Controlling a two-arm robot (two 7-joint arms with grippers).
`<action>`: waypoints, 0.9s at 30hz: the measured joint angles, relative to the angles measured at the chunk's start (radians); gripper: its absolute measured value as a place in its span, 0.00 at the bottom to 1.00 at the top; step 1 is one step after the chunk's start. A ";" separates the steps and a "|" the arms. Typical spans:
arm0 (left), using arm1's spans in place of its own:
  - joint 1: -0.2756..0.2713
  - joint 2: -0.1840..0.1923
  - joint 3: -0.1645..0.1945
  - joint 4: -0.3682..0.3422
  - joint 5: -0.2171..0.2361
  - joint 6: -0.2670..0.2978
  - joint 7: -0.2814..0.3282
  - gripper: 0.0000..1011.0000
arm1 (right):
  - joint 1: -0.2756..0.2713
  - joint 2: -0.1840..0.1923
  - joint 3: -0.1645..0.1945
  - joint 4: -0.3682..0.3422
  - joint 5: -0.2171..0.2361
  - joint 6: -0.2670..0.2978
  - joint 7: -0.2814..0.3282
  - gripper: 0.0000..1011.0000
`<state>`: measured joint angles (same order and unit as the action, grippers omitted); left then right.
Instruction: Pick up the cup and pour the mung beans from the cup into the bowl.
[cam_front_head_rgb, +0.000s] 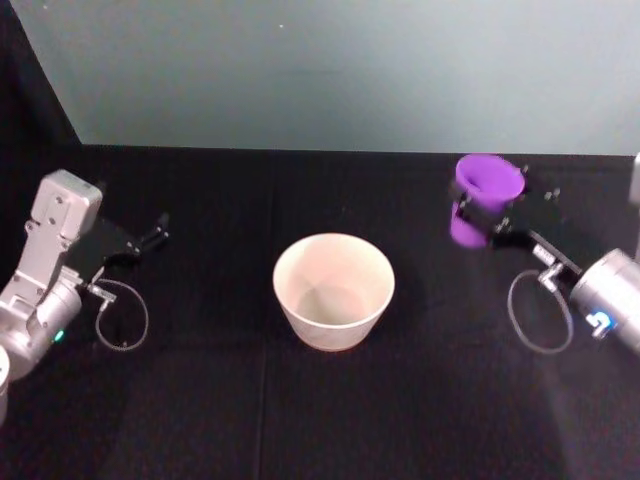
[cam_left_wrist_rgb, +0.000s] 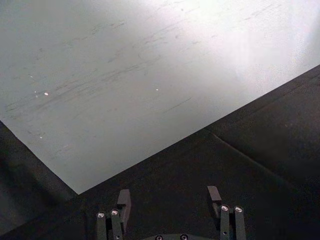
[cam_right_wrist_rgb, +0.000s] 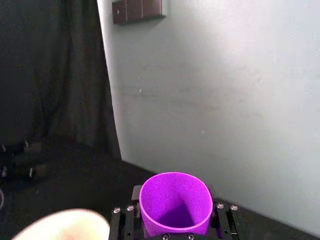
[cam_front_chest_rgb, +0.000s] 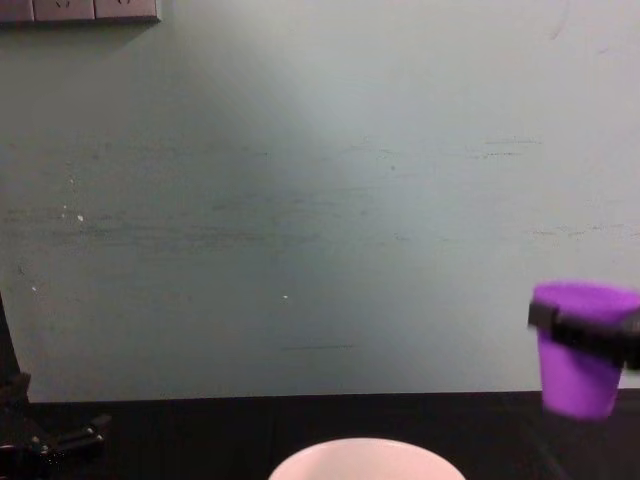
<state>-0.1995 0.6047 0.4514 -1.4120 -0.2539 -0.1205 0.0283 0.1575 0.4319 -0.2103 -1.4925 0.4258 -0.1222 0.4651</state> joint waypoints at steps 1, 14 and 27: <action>0.000 0.000 0.000 0.000 0.000 0.000 0.000 0.99 | 0.000 0.012 0.009 -0.035 0.008 0.032 -0.009 0.73; 0.000 0.000 0.000 0.000 0.000 0.000 0.000 0.99 | 0.043 0.075 0.052 -0.220 0.081 0.210 -0.069 0.73; 0.000 0.000 0.000 0.000 0.000 0.000 0.000 0.99 | 0.058 0.096 0.050 -0.242 0.089 0.228 -0.077 0.73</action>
<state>-0.1995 0.6047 0.4514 -1.4120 -0.2538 -0.1205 0.0283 0.2150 0.5275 -0.1606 -1.7349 0.5151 0.1054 0.3879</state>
